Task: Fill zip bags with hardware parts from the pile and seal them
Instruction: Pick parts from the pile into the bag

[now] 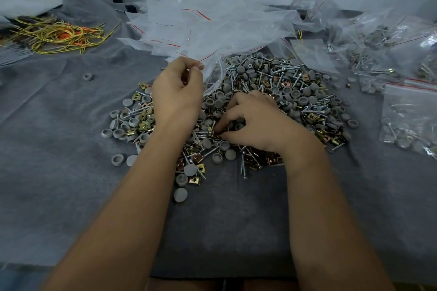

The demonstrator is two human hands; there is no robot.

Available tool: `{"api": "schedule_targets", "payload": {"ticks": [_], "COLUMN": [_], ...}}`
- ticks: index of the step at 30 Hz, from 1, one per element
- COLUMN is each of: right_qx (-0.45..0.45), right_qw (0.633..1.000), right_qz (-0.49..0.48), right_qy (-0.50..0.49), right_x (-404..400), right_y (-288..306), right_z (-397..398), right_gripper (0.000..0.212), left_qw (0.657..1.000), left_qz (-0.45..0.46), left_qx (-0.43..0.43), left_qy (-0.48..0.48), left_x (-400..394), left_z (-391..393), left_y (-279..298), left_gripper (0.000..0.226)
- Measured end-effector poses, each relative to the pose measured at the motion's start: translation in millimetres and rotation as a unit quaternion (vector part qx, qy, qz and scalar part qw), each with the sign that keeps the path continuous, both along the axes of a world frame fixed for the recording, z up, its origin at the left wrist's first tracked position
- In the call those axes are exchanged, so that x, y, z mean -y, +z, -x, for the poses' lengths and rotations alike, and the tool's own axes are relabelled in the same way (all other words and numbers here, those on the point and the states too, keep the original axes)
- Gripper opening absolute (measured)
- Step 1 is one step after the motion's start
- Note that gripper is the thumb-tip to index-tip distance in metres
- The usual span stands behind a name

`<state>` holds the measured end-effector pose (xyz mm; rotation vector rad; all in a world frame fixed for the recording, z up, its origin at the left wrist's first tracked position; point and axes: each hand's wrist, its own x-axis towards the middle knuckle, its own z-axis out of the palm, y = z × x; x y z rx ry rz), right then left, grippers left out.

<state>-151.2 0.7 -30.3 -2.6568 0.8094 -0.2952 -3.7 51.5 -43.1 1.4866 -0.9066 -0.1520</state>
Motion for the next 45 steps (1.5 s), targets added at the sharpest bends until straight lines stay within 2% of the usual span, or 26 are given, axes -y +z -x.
{"api": "schedule_targets", "payload": {"ticks": [5,9,11,14,19,27,35,41,45], "right_qx": [-0.013,-0.012,-0.001,0.091,0.260,0.368,0.336,0.290,0.262], "right_qw": [1.000,1.000,1.000,0.994,0.959,0.922,0.933,0.933,0.938], "right_qz": [-0.013,-0.009,0.002,-0.044,-0.081,-0.047,0.043,0.151,0.173], "right_qy": [-0.001,-0.007,-0.011,-0.030,-0.076,-0.115,-0.122,-0.149,-0.146], "right_x": [-2.0,-2.5,-1.9,-0.6,-2.4,-4.0,-1.1,1.7,0.7], "right_y": [0.9,1.2,0.8,-0.8,1.2,4.1,-0.4,-8.9,-11.7], "right_z": [-0.4,-1.6,-3.4,-3.4,-2.8,-3.2,-9.5,-12.2,-16.7], "right_gripper": [0.008,0.017,0.011,0.008,0.015,0.021,0.013,0.012,0.014], "left_qw": [1.000,1.000,1.000,0.999,0.999,0.999,0.984,0.982,0.983], "left_qz": [-0.003,-0.011,-0.017,-0.029,-0.034,-0.034,-0.087,-0.089,-0.077], "left_qx": [0.002,0.007,0.010,0.010,0.008,0.016,0.144,0.147,0.145], "left_qy": [-0.009,-0.020,-0.023,-0.022,-0.022,-0.035,-0.067,-0.073,-0.080], "left_x": [0.6,-0.1,-0.2,0.4,-0.1,0.5,1.3,0.9,0.3], "left_z": [-0.2,0.5,0.8,0.7,0.4,1.1,5.1,4.2,5.0], "left_y": [-0.5,-0.3,-0.2,-0.4,0.0,-1.4,-5.7,-6.8,-5.7], "left_gripper": [0.018,0.018,0.018,0.019,0.018,0.018,0.018,0.017,0.017]}}
